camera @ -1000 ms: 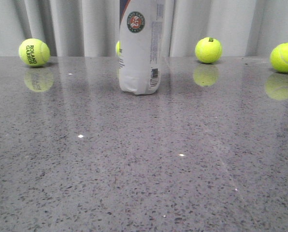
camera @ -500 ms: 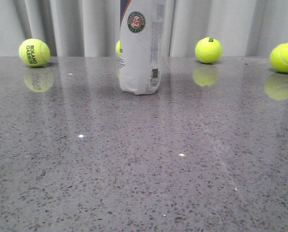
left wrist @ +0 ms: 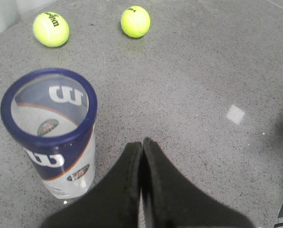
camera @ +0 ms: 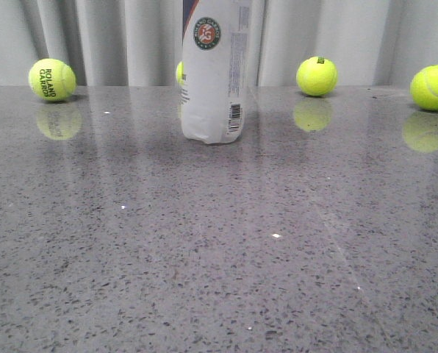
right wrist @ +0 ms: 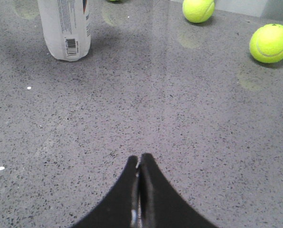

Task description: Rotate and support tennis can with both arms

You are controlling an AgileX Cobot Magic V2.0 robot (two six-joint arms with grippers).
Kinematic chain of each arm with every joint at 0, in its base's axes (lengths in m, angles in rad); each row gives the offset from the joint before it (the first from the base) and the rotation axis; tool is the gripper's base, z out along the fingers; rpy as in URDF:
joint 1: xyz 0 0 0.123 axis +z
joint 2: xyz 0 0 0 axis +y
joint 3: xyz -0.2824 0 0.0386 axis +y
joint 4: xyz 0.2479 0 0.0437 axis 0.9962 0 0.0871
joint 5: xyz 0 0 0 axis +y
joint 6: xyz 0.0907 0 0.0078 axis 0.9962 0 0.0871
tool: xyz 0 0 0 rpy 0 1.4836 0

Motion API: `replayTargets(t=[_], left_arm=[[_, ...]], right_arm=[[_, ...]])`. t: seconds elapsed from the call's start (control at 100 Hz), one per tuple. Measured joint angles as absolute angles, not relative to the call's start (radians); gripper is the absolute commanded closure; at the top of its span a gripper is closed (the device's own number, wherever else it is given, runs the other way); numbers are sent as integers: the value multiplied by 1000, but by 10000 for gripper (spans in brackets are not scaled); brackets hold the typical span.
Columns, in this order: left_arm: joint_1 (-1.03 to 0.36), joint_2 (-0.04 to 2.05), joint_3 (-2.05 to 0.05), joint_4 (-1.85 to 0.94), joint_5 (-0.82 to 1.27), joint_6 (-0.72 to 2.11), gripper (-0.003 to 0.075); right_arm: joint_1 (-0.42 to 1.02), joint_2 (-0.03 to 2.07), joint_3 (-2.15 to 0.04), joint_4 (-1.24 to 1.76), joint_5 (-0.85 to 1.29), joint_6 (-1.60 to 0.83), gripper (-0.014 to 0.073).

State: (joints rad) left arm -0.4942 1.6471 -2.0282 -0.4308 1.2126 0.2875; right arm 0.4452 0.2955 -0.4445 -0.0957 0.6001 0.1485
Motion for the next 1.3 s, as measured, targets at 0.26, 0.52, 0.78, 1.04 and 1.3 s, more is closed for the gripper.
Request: replayTargets(t=[0.26, 0.52, 0.78, 1.04, 1.3], left_arm=[[-494, 1486, -1780, -419, 1070, 287, 740], [-494, 1275, -1436, -400, 861, 287, 740], [-494, 1136, -1232, -338, 760, 287, 740], [-494, 1107, -1129, -287, 684, 287, 740], [-494, 1087, -1100, -272, 599, 287, 740]], right_arm=[[445, 296, -445, -96, 600, 148, 661], [445, 296, -445, -96, 600, 148, 661], [445, 296, -445, -96, 600, 148, 661], [445, 296, -445, -96, 600, 148, 661], [445, 296, -445, -96, 600, 148, 661]])
